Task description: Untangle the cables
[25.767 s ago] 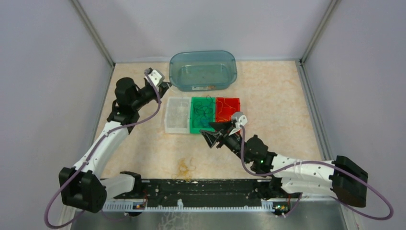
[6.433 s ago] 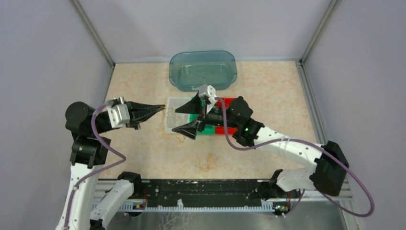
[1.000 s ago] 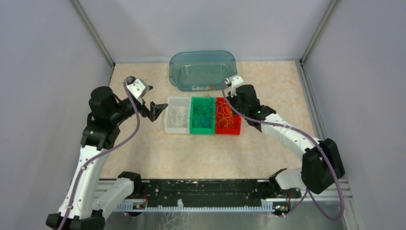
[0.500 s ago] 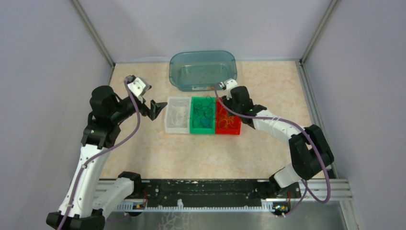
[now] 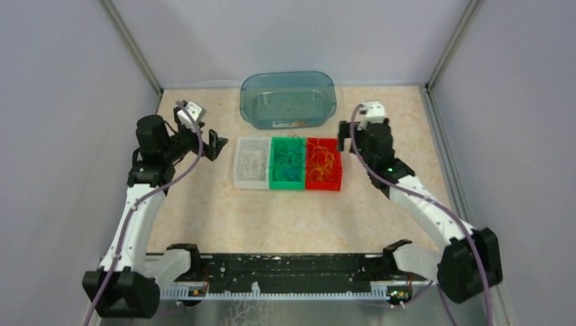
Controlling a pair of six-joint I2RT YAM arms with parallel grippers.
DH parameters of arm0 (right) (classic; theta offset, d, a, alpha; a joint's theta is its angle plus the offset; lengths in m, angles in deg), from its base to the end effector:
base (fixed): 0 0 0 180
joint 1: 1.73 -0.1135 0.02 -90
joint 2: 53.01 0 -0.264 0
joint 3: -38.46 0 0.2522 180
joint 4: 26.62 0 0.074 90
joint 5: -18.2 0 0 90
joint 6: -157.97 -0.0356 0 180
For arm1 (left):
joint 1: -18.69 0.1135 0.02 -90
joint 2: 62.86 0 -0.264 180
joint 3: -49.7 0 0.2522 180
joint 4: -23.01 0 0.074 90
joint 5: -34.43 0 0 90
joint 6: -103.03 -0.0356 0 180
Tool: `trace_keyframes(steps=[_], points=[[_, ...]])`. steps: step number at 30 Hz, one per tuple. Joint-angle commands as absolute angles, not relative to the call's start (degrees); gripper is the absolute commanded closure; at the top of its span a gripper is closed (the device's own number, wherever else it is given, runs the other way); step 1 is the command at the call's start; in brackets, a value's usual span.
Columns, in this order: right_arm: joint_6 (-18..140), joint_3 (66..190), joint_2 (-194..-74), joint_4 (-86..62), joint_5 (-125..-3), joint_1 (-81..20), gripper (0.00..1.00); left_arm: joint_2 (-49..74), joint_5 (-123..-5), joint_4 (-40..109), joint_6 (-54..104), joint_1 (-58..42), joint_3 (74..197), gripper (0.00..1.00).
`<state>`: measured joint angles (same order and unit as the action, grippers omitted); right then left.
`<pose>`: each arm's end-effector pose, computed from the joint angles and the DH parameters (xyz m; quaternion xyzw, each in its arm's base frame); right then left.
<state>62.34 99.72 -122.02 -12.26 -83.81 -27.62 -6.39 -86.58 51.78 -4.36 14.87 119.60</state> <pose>0.2517 0.1139 0.2850 -0.0876 0.8224 0.0673 0.5580 0.2186 -0.0330 0.3645 0.3003 0.7233 -0.1420 0.6054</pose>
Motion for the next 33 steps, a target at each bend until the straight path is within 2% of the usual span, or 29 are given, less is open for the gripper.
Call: trace_keyframes(steps=[1, 4, 8, 13, 16, 19, 23, 28, 31, 33], points=[[49.79, 91.62, -111.59, -19.65, -93.71, -17.08, 0.01, -1.53, -87.88, 42.18, -2.95, 20.93, 111.03, 0.00], [49.24, 83.14, -105.75, -24.73, -99.10, -11.71, 0.01, 1.73, -89.10, 32.59, 1.22, 24.43, 102.31, 0.00], [58.33, 65.61, -99.03, -45.43, -112.00, -11.49, 0.01, 4.51, -88.66, 15.92, 4.23, 25.17, 90.88, 0.00], [56.71, 60.04, -101.80, -51.02, -114.83, -8.91, 0.01, 11.09, -83.96, -11.72, 10.04, 25.25, 79.47, 0.00], [55.69, 58.66, -107.33, -56.86, -113.44, -7.90, 0.01, 17.14, -83.63, -22.83, 12.21, 25.21, 77.18, 0.01], [57.79, 58.91, -114.10, -65.23, -109.87, -7.87, 0.01, 19.36, -82.50, -16.49, 13.07, 25.23, 81.73, 0.01], [59.81, 59.55, -123.14, -74.49, -105.64, -7.60, 0.01, 21.22, -78.18, -18.18, 13.26, 25.27, 82.90, 0.01], [65.54, 59.23, -131.09, -84.17, -94.80, -7.35, 0.01, 26.05, -77.15, -41.94, 11.14, 24.43, 73.33, 0.01], [67.65, 57.86, -136.75, -94.00, -92.13, -7.42, 0.01, 28.51, -74.25, -47.52, 11.76, 23.81, 71.77, 0.01], [66.47, 59.69, -135.45, -88.96, -93.43, -7.44, 0.01, 28.56, -72.21, -44.05, 12.14, 23.50, 73.18, 0.01]])
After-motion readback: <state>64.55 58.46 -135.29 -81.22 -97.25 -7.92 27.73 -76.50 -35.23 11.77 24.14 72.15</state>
